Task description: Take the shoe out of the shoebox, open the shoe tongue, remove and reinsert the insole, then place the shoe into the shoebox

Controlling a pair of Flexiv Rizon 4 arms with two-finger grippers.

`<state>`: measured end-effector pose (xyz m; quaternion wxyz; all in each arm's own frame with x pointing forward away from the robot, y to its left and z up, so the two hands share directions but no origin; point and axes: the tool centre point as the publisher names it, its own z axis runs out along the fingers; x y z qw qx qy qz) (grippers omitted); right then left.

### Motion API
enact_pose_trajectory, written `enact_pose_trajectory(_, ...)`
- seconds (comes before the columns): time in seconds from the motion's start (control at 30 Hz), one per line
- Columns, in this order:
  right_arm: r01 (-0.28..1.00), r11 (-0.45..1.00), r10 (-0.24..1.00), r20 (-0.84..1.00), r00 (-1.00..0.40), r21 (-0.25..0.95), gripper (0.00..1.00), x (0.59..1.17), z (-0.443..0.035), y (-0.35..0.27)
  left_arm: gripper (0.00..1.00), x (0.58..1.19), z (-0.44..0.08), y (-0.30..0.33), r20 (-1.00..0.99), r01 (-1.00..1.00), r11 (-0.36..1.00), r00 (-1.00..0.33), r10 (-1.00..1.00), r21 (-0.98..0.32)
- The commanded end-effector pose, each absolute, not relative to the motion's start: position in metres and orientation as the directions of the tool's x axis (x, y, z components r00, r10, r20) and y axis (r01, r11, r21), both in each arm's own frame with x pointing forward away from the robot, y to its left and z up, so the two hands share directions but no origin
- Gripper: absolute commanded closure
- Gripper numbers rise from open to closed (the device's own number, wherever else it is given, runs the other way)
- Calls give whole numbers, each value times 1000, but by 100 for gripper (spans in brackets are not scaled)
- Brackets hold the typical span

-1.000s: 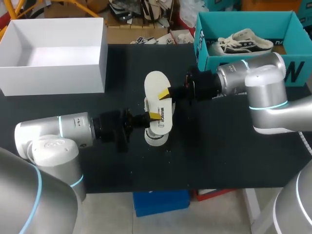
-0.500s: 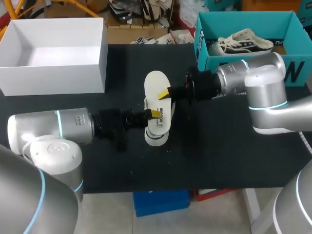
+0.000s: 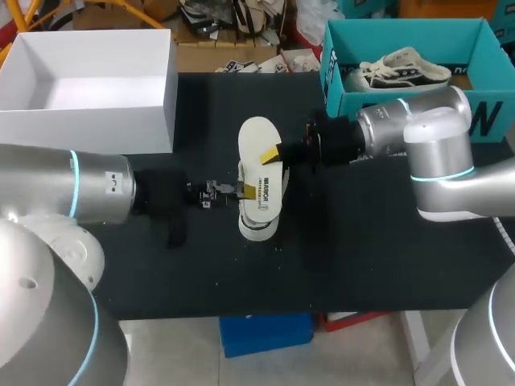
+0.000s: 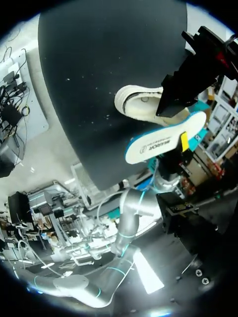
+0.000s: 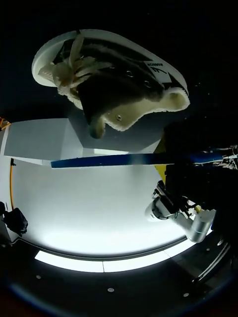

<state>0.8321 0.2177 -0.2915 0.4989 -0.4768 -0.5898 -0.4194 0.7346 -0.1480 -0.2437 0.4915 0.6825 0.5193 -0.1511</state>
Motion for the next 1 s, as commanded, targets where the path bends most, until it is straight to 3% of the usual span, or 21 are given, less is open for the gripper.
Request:
enact_pose_trajectory(0.03,981,192,145,988,-47,19,100,832,-292,218,0,734,-228,-148,-129,834,-247,351,928,494)
enact_pose_trajectory(0.1,981,192,145,988,-47,19,100,832,-292,218,0,737,-231,-150,-56,814,-275,351,935,511)
enact_pose_trajectory(0.5,981,192,145,988,-47,19,100,832,-292,218,0,737,-231,-150,-56,814,-275,351,935,511)
enact_pose_trajectory(0.7,981,192,145,988,-47,19,100,832,-292,218,0,738,-229,-176,-78,926,-191,228,971,326)
enact_pose_trajectory(1.0,981,192,145,988,-47,19,100,832,-292,218,0,756,-226,-188,-9,969,-48,52,999,242)
